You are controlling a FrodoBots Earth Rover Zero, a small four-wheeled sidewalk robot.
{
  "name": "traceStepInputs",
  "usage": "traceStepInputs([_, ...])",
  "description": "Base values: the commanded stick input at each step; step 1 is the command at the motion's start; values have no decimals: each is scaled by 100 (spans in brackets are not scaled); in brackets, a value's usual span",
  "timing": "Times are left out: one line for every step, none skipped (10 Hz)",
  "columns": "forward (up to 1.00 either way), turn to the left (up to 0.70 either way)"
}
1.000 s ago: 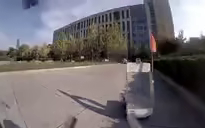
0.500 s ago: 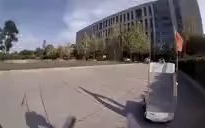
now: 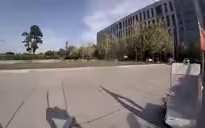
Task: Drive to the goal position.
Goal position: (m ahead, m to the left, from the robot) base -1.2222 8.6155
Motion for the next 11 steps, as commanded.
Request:
traceStepInputs([0,70])
traceStepInputs([0,70])
traceStepInputs([0,70])
traceStepInputs([0,70])
traceStepInputs([0,70])
traceStepInputs([7,67])
traceStepInputs([70,23])
traceStepInputs([70,0])
traceStepInputs([70,0])
traceStepInputs([70,0])
traceStepInputs([70,0])
